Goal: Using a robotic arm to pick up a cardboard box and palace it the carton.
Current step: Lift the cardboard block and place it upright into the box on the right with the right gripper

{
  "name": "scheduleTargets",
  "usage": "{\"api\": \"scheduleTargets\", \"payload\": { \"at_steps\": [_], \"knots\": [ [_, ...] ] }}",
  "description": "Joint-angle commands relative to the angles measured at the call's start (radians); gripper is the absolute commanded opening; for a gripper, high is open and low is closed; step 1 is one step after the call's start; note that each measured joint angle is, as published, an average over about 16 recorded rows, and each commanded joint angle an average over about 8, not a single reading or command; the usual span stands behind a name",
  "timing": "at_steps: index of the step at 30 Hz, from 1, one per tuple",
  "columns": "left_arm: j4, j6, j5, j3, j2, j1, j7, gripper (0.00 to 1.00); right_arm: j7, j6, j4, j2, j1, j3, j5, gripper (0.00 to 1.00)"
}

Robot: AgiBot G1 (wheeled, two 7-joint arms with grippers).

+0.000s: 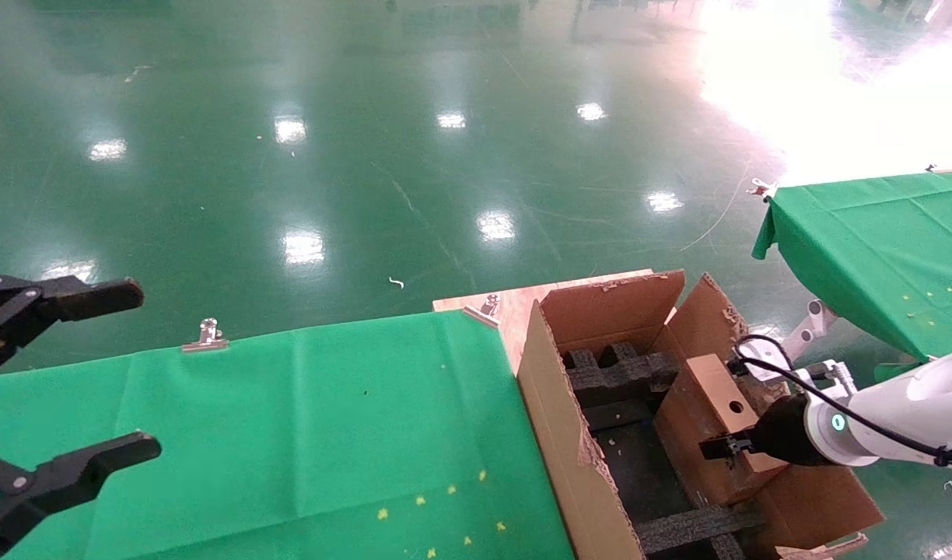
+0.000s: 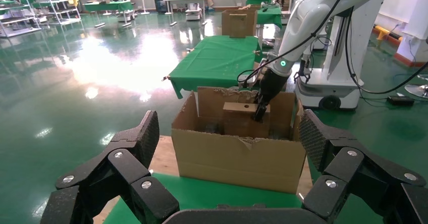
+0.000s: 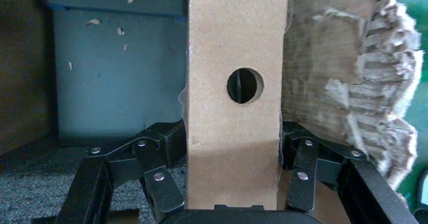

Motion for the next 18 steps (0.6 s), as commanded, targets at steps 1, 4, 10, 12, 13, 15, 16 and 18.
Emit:
{"api": "scheduleTargets", "payload": {
  "at_steps": [1,4,10,12,13,15,16,18],
  "knots": [
    [0.0,0.0,0.0,0.0,0.0,0.0,0.0,1.0,-0.001,0.005,-0.008,-0.006,-0.009,-0.002,0.003,0.0],
    [0.0,0.0,0.0,0.0,0.0,0.0,0.0,1.0,-0.008,0.016,-0.034,-0.021,-0.026,-0.005,0.018,0.0],
    [0.0,0.0,0.0,0.0,0.0,0.0,0.0,1.0,-0.04,0.037,-0.089,-0.05,-0.062,-0.009,0.062,0.0],
    [0.0,0.0,0.0,0.0,0.0,0.0,0.0,1.0,-0.056,0.042,-0.105,-0.058,-0.071,-0.009,0.081,0.0],
    [0.0,0.0,0.0,0.0,0.0,0.0,0.0,1.0,-0.064,0.044,-0.112,-0.062,-0.076,-0.009,0.09,0.0],
    [0.0,0.0,0.0,0.0,0.0,0.0,0.0,1.0,-0.082,0.047,-0.127,-0.069,-0.084,-0.009,0.11,0.0],
    [0.0,0.0,0.0,0.0,0.0,0.0,0.0,1.0,-0.091,0.048,-0.134,-0.072,-0.087,-0.008,0.119,0.0],
    [0.0,0.0,0.0,0.0,0.0,0.0,0.0,1.0,-0.11,0.05,-0.147,-0.079,-0.094,-0.007,0.137,0.04]
  ]
}}
